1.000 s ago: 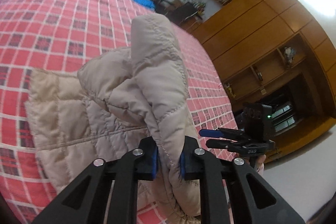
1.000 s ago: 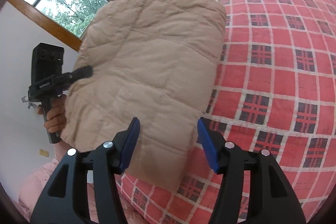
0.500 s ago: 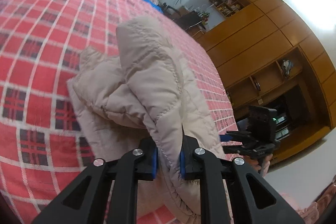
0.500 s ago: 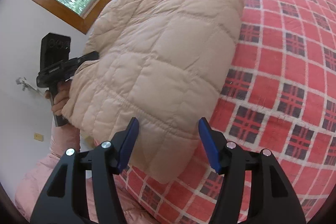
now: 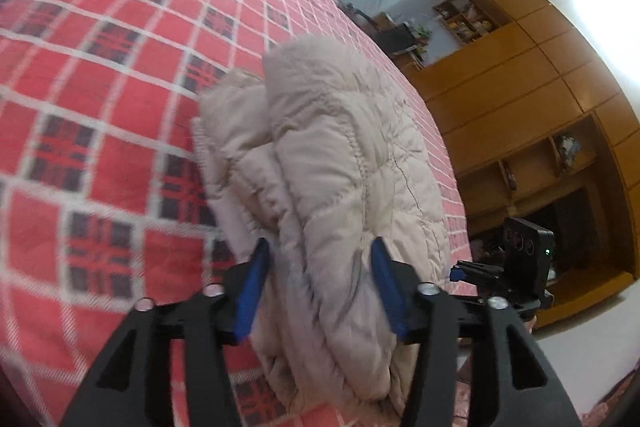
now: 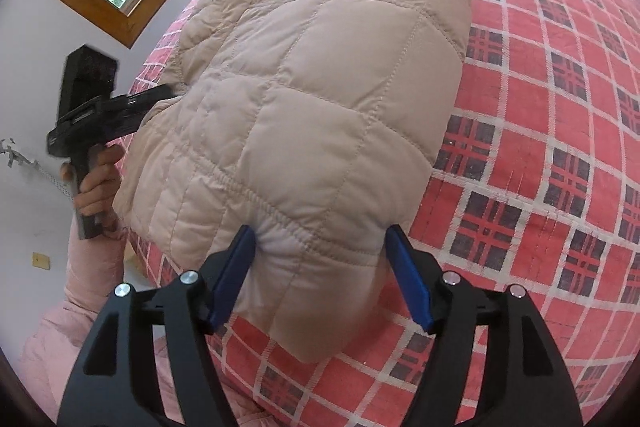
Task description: Fold large clothes
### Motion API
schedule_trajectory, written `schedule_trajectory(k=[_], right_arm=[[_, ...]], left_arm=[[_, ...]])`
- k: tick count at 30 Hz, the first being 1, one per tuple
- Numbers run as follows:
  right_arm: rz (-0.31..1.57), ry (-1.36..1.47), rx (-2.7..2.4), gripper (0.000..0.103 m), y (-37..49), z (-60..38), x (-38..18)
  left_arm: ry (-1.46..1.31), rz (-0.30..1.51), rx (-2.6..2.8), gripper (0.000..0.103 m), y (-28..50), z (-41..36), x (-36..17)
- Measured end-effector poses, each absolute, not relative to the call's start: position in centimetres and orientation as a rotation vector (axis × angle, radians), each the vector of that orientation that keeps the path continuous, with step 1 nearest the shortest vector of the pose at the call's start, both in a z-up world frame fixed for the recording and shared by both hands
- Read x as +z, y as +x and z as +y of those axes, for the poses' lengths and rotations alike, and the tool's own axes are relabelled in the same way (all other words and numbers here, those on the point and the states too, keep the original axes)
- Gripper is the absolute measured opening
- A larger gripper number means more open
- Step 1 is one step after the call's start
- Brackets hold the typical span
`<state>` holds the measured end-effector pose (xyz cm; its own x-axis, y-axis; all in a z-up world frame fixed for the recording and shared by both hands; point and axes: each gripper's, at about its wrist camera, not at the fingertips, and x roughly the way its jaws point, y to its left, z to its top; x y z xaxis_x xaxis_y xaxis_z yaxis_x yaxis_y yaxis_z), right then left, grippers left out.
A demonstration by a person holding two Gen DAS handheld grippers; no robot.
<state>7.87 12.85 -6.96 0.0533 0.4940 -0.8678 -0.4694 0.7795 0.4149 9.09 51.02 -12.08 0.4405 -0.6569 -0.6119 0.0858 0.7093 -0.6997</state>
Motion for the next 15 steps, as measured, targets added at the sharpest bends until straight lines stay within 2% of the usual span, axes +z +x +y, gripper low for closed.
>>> schedule_trajectory(k=[4,8,15], right_arm=[[1.331,0.026,0.731,0.068,7.1,12.9,-6.9],[1.33,0.021,0.729,0.068,7.1,13.1,-6.9],[1.317,0.02,0.725,0.068,6.7,12.7,-6.5]], left_arm=[[-0.644,0.991,-0.493,0.059,5.5,51.3,-10.1],[-0.556,0.979,-0.505,0.063,1.7,48.1,-8.0],[-0.556,1.059,-0.555,0.062,1.1,45.3,-9.5]])
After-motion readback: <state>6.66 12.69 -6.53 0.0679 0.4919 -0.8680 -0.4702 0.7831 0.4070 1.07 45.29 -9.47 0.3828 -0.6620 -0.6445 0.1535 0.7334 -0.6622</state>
